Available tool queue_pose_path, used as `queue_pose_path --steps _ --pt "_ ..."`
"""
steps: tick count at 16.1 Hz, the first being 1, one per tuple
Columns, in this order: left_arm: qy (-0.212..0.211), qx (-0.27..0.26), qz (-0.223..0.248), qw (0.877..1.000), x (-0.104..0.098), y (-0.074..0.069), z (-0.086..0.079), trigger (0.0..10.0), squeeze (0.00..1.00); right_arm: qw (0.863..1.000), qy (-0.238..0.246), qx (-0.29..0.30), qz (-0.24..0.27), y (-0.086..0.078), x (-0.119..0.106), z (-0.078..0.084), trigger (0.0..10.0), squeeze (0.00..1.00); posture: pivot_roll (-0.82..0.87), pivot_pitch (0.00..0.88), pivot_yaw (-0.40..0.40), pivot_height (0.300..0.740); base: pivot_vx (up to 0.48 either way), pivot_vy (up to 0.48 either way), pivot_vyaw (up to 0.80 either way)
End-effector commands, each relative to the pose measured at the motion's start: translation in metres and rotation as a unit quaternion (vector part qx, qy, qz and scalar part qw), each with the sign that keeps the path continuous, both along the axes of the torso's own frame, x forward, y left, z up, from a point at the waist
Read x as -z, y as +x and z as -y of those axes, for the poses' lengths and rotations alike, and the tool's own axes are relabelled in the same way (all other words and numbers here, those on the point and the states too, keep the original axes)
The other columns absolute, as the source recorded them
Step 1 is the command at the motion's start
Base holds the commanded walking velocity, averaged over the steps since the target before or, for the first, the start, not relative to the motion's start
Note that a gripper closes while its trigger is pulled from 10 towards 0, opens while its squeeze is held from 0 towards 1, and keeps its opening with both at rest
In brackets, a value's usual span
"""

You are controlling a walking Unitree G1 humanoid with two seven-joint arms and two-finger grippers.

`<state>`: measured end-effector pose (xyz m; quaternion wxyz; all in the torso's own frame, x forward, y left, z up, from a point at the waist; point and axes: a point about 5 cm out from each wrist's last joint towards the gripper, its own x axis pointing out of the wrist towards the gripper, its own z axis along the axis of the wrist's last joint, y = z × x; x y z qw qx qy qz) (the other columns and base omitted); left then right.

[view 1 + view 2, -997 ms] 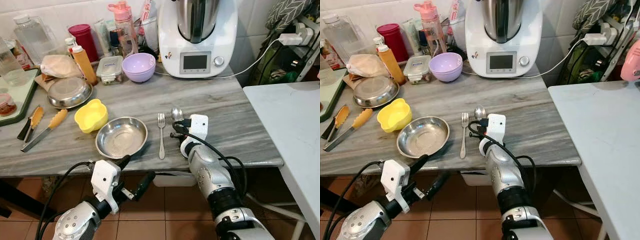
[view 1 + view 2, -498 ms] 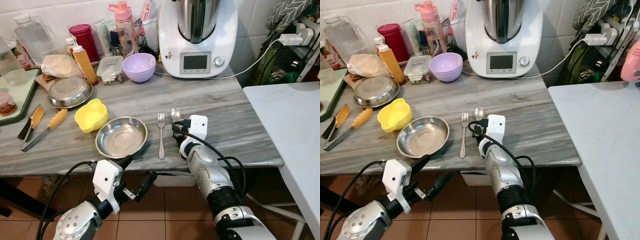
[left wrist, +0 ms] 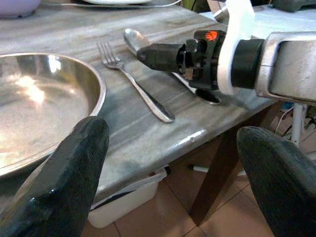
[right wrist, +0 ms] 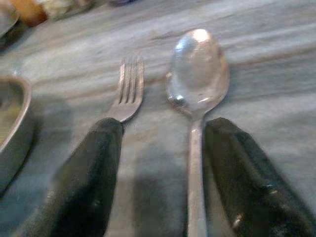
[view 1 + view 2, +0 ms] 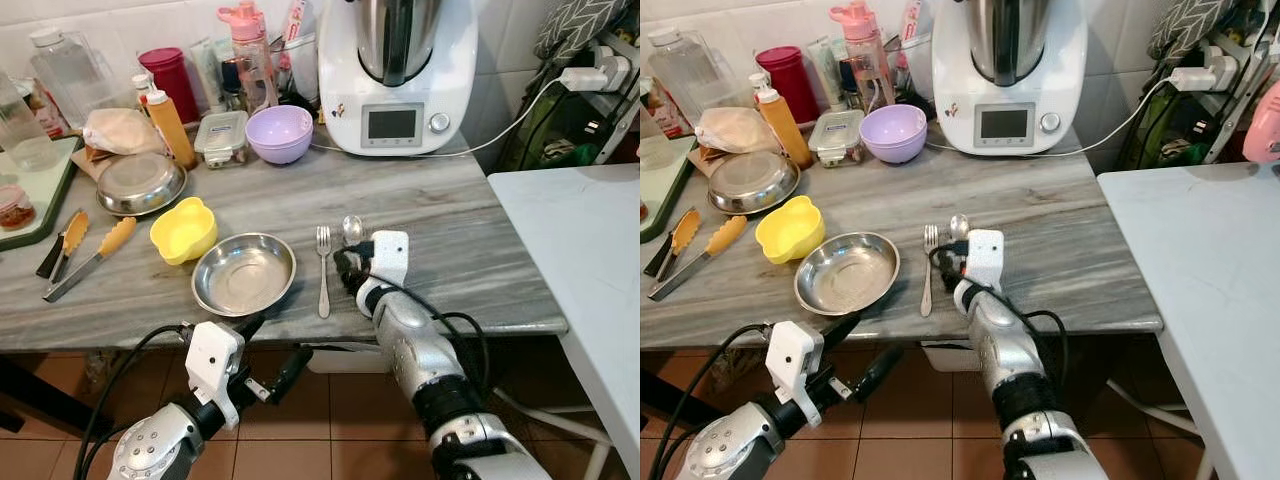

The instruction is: Setting the table

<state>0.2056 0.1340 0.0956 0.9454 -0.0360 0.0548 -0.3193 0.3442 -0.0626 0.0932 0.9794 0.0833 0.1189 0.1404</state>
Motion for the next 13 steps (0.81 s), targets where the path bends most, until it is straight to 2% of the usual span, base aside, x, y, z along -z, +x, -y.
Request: queue_pose_path --steps 1,4,9,11,13 --pt "0.008 -0.002 0.006 1.000 0.000 0.002 -0.002 10.0 0.00 0.999 -0.015 -0.022 0.037 0.000 -0.010 -0.005 10.0 1.00 -0.20 0.050 0.108 0.740 0.000 0.000 0.00" --pt "0.007 -0.002 0.009 1.000 -0.001 0.003 -0.001 10.0 0.00 0.995 -0.044 -0.036 0.077 -0.002 -0.017 -0.003 10.0 1.00 -0.20 0.048 0.107 0.740 0.000 0.000 0.00" --pt "0.005 -0.006 0.016 1.000 -0.003 0.005 0.000 10.0 0.00 0.967 -0.101 -0.023 0.233 -0.007 -0.067 0.010 10.0 1.00 -0.21 0.036 0.098 0.740 0.000 0.000 0.00" --pt "0.004 -0.007 0.019 1.000 -0.004 0.005 0.000 10.0 0.00 0.956 -0.123 0.010 0.267 -0.010 -0.078 0.024 10.0 1.00 -0.22 0.030 0.096 0.740 0.000 0.000 0.00" --pt "0.002 -0.008 0.020 1.000 -0.005 0.006 0.001 10.0 0.00 0.951 -0.159 0.044 0.261 -0.014 -0.069 0.045 10.0 1.00 -0.22 0.026 0.094 0.740 0.000 0.000 0.00"
